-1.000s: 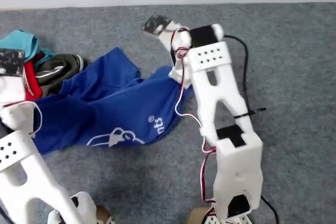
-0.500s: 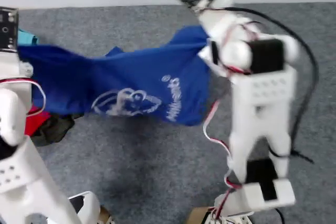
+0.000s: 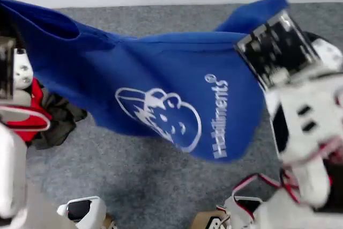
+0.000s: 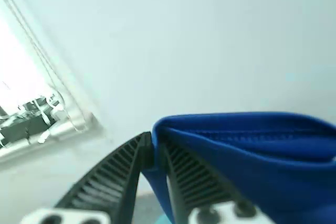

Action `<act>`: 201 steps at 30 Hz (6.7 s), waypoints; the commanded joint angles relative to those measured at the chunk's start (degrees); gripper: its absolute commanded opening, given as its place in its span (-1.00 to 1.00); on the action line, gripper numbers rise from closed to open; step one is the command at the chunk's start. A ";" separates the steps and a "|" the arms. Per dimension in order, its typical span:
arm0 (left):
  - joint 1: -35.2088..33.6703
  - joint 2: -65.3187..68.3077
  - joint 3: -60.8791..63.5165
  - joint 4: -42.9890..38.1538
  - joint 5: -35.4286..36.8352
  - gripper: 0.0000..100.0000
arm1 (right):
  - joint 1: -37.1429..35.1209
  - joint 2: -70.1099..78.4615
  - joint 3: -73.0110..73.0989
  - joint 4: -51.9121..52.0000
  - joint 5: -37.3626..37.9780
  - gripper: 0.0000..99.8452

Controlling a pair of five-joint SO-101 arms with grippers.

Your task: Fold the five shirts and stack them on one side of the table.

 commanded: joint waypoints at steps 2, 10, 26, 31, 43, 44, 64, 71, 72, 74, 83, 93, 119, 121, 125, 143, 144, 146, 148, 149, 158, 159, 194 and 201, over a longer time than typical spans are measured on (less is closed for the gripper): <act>0.09 -0.79 -8.75 -1.32 0.26 -0.99 | 6.64 -5.49 -2.99 -0.92 1.32 -0.98; 0.00 -0.79 -20.88 6.42 -2.11 -0.99 | 11.12 -12.18 -2.64 5.76 6.59 -0.98; -0.35 -0.26 -0.66 21.54 -7.03 -0.99 | 9.45 -17.27 33.93 6.81 7.03 -0.98; 0.09 -0.09 25.80 13.19 -7.65 -0.99 | 2.51 -17.19 51.87 1.89 6.95 -0.98; 4.66 -0.09 63.96 -15.74 -9.85 -0.99 | 1.36 -3.65 79.12 -35.03 9.32 -0.98; 5.19 -0.09 65.36 -15.74 -9.85 -0.99 | 1.27 -1.27 78.86 -34.86 9.32 -0.98; -4.92 -0.09 71.87 -15.82 -12.75 -0.99 | 0.57 19.12 58.55 -23.16 0.88 -0.43; -4.92 -0.18 75.03 -16.00 -12.75 -0.99 | -5.23 35.21 44.57 -22.11 -2.37 -0.43; -4.92 -0.18 75.03 -16.62 -12.75 -0.99 | -6.02 37.05 42.37 -21.05 -2.20 -0.42; -4.92 -0.18 75.03 -17.85 -12.75 -0.99 | -7.87 40.75 37.98 -17.63 0.35 -0.42; -4.92 -0.18 74.59 -20.75 -17.58 -0.99 | -9.01 48.66 23.65 0.57 14.51 -0.43; -1.85 -0.62 74.59 -20.57 -18.02 -0.99 | -10.86 49.10 21.10 5.76 24.09 -0.43; 4.40 -0.62 75.03 -20.57 -18.02 -0.99 | -12.35 56.31 16.70 -2.95 25.67 -0.43; 4.40 -0.53 75.03 -20.48 -18.02 -0.99 | -12.44 57.89 16.62 -3.30 25.67 -0.43; 4.22 -0.35 75.03 -20.48 -18.02 -0.99 | -12.44 59.47 16.53 -3.12 25.67 -0.43; 4.22 -0.26 75.12 -20.75 -18.02 -0.99 | -12.44 65.45 16.53 -8.75 25.67 -0.71; 4.22 -0.26 75.12 -20.75 -18.02 -0.99 | -12.44 65.36 16.44 -8.92 25.67 -0.76; 4.22 -0.26 75.12 -20.66 -18.02 -0.99 | -12.35 65.36 14.86 -8.48 25.67 -0.82; 4.22 -0.26 75.12 -20.66 -18.02 -0.99 | -12.35 65.45 13.10 -8.48 25.67 -0.84; 4.22 -0.18 75.12 -20.66 -18.02 -0.99 | -12.35 65.45 12.13 -8.48 25.67 -0.84; 4.40 -0.18 77.14 -20.75 -18.02 -0.99 | -12.35 65.45 8.09 -8.40 25.67 -0.83; 4.40 -0.18 77.32 -20.75 -18.02 -0.99 | -12.35 65.45 8.00 -8.40 25.67 -0.83; 4.48 -0.26 77.49 -20.48 -17.93 -0.99 | -14.73 65.45 1.49 -8.66 25.76 -0.86; 4.40 -0.26 77.49 -20.48 -17.93 -0.99 | -14.46 65.54 1.49 -6.46 25.76 -0.77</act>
